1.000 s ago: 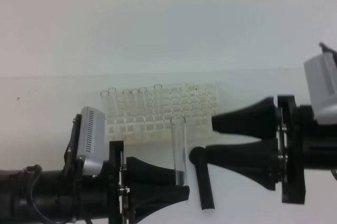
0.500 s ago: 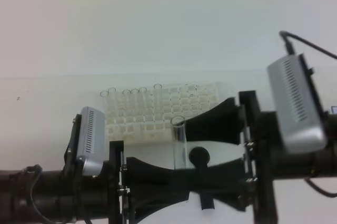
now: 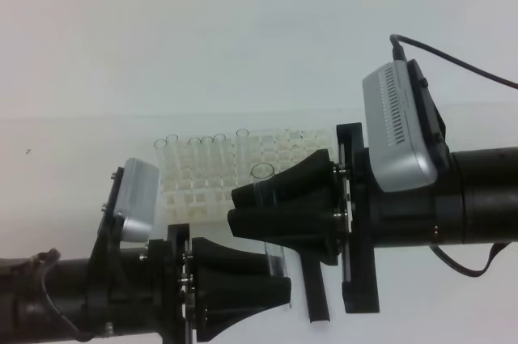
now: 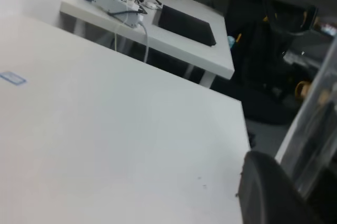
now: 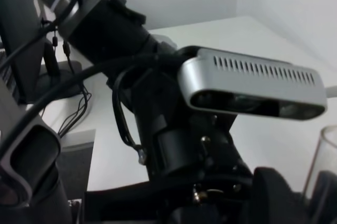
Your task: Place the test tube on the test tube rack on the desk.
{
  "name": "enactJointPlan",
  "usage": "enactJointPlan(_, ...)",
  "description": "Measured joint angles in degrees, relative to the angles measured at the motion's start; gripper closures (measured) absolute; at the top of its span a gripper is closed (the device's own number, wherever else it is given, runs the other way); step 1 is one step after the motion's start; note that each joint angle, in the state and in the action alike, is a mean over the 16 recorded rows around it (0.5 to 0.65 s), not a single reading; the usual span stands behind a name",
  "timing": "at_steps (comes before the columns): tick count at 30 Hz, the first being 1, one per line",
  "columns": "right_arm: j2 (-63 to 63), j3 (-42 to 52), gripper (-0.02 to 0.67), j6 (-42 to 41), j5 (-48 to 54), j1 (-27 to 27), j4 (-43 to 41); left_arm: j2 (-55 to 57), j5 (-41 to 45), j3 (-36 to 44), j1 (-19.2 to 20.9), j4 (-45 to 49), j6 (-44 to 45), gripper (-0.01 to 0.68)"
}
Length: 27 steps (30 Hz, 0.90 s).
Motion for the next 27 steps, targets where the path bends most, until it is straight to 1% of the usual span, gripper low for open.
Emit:
enactJointPlan(2,0.18,-0.57,0.523,0.56,-0.14,0.04,-0.24,0.00,0.00,-0.01,0.00,0.00,-3.23,0.509)
enactJointPlan(4,0.27,-1.05,0.528,0.93,-0.22,0.08,-0.50,0.00,-0.01,-0.02,0.00,0.00,-6.87,0.463)
enactJointPlan(13,-0.10,-2.28,0.530,0.05,-2.09,0.27,-1.75,0.04,-0.37,0.02,0.00,0.00,-21.40,0.165)
enactJointPlan(15,-0.78,-2.42,0.530,-0.39,-3.70,0.31,-2.01,0.05,-0.46,0.03,0.00,0.01,-24.01,0.113)
enactJointPlan(17,-1.90,-2.53,0.530,-0.67,-6.02,0.33,-2.17,0.06,-0.47,0.04,0.00,0.19,-26.56,0.084)
enactJointPlan(19,-3.48,-2.57,0.530,-0.80,-8.83,0.33,-2.39,0.06,-0.46,0.04,0.00,0.69,-28.75,0.091)
enactJointPlan(21,-5.57,-2.59,0.530,-0.80,-11.91,0.33,-2.74,-0.02,-0.45,0.05,0.00,1.49,-30.38,0.137)
enactJointPlan(23,-8.15,-2.59,0.530,-0.55,-15.06,0.33,-3.29,-0.34,-0.43,0.08,0.00,2.34,-31.74,0.206)
enactJointPlan(27,-14.20,-2.47,0.530,1.11,-21.03,0.33,-5.53,-2.60,-0.41,0.22,-0.14,3.25,-33.70,0.367)
